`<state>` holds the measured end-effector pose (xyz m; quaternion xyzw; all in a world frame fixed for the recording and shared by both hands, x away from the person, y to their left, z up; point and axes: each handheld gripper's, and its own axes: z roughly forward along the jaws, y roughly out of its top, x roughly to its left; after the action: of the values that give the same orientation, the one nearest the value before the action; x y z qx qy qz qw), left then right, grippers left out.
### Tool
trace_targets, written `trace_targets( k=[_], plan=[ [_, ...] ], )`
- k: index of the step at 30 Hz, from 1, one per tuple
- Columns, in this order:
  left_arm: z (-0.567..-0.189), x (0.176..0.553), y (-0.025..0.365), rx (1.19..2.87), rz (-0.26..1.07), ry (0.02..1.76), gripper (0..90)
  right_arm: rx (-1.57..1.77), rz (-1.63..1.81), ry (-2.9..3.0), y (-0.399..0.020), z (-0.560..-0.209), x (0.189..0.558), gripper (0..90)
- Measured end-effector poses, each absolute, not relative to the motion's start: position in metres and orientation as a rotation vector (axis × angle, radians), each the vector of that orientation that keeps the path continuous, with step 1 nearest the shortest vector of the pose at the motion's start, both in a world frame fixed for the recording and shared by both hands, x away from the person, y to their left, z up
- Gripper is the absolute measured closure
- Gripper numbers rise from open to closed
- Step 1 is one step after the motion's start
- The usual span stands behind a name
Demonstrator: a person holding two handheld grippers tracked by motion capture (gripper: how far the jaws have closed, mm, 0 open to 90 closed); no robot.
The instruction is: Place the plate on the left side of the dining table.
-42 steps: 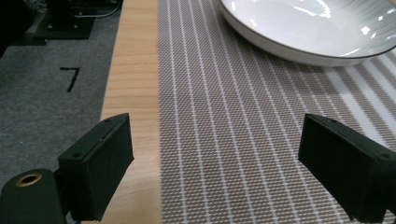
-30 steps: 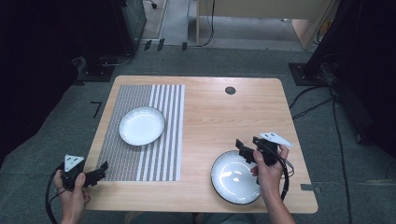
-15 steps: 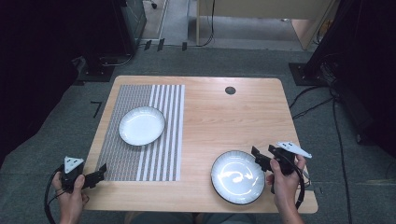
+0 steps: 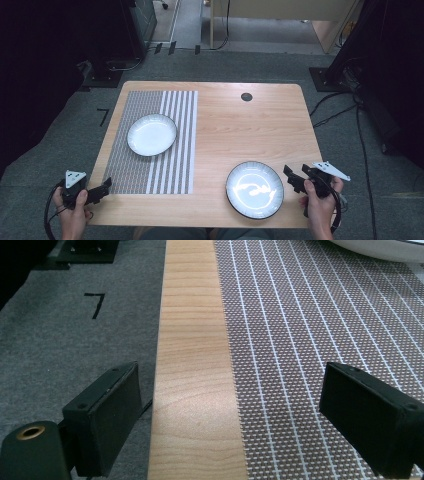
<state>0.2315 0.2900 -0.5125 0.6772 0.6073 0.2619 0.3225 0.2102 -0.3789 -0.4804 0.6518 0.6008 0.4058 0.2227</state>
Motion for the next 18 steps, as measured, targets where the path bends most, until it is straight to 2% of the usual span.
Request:
trace_targets(
  k=[18],
  plan=[
    [-0.515,0.233,0.288,1.802,0.677,1.601,9.8,1.845,0.982,1.61,-0.422,-0.508,0.183,26.1]
  ],
)
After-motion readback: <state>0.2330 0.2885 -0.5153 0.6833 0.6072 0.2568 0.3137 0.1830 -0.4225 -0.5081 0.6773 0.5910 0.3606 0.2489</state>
